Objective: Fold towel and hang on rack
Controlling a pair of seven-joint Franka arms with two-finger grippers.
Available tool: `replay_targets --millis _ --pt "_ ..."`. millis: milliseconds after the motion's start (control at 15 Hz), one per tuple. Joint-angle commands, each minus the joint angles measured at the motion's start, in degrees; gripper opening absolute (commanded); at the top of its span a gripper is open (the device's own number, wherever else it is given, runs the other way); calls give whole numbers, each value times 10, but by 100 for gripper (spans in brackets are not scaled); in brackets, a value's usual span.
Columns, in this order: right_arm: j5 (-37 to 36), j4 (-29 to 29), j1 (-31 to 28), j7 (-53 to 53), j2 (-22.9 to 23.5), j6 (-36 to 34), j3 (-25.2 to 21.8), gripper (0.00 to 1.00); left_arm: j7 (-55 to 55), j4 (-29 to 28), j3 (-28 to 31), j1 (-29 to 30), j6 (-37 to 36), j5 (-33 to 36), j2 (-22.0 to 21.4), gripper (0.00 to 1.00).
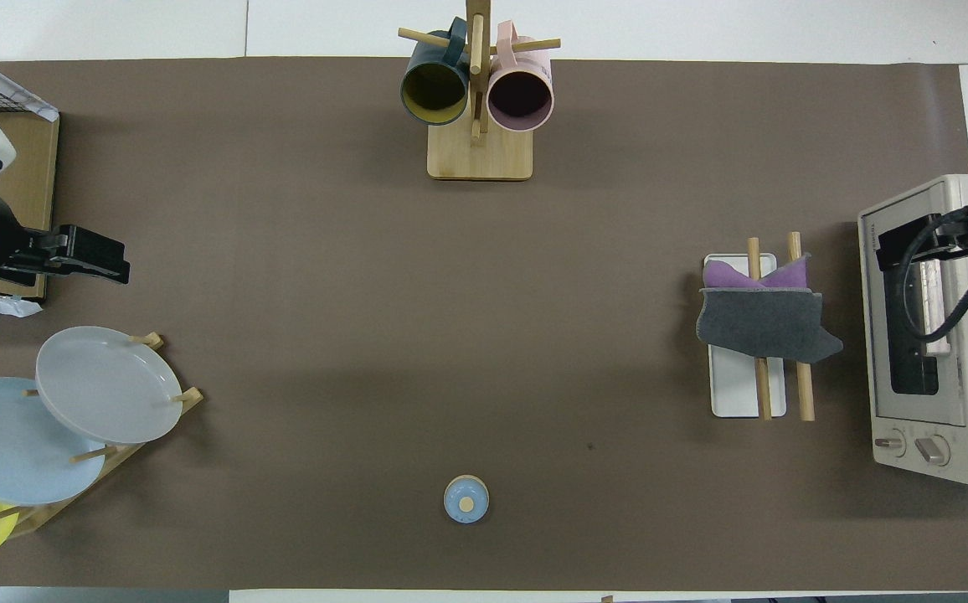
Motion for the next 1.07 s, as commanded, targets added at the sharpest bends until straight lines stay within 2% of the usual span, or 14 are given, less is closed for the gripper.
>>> replay_targets --millis 0,268,1003 --pt "17 30 29 7 19 -20 -48 100 3 6 0 1 9 8 7 100" --pt "36 31 37 7 19 -27 -57 100 9 5 -3 5 11 8 -2 100" --pt "6 33 47 9 18 -23 -55 100 5 -1 -3 6 6 8 -13 100"
